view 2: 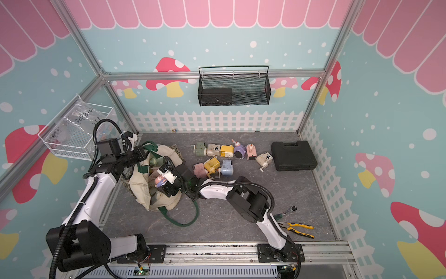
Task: Take out the pencil sharpeners from the tote bags
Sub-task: Pick up the pencil sharpener from the canvas bag, then place the pencil sharpener at the center of the board.
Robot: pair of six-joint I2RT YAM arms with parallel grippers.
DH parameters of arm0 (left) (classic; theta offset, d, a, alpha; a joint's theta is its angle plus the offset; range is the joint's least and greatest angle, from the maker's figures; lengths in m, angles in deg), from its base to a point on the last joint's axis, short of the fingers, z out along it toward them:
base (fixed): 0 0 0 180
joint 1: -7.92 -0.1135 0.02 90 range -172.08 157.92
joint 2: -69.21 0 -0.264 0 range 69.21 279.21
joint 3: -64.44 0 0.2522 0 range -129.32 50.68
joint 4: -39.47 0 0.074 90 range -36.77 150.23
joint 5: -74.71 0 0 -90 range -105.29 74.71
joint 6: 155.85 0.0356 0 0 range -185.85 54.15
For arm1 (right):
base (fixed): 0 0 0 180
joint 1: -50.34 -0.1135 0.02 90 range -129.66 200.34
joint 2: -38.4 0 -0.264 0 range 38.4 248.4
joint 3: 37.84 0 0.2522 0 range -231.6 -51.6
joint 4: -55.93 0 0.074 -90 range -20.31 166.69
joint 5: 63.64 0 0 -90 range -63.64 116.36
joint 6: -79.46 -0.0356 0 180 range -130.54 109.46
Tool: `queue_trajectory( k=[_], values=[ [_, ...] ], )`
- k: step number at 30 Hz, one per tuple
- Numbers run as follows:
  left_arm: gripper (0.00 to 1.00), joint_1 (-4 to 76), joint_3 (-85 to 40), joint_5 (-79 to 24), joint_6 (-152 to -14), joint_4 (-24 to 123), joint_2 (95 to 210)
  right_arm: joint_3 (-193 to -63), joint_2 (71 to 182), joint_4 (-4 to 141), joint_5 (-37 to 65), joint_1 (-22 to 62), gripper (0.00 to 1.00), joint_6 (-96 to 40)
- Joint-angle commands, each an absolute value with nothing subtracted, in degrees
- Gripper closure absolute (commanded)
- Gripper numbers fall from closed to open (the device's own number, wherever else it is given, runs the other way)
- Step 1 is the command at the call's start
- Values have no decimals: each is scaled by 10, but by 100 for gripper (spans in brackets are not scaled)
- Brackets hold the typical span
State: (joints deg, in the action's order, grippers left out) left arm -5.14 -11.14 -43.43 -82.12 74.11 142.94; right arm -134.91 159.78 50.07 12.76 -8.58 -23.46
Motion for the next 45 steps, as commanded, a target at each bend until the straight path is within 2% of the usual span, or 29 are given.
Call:
queue_trajectory(
  k=[1,8,15,20,24,28,38,45],
  values=[
    [100,-52,-126,-451,-828,710,1418,-1306,1543,475,106,-84,48,-229],
    [100,-52,-124,-447,-826,709,1415,-1206,1414,497,68,-84,47,-225],
    [100,-52,-124,-448,-827,709,1415,-1127,1266,594,109,-76,47,-215],
    [100,-52,-124,-444,-825,709,1415,-1053,1160,636,91,-15,48,-253],
    [100,-52,-124,-445,-826,710,1413,-1008,1097,680,127,55,48,-255],
    [100,-52,-124,-446,-826,710,1413,-997,1090,726,138,131,48,-263],
    [100,-52,-123,-445,-825,710,1408,-994,1153,717,18,298,49,-345],
    [100,-52,-124,-445,-825,710,1408,-996,1225,683,-36,372,50,-388]
  ],
)
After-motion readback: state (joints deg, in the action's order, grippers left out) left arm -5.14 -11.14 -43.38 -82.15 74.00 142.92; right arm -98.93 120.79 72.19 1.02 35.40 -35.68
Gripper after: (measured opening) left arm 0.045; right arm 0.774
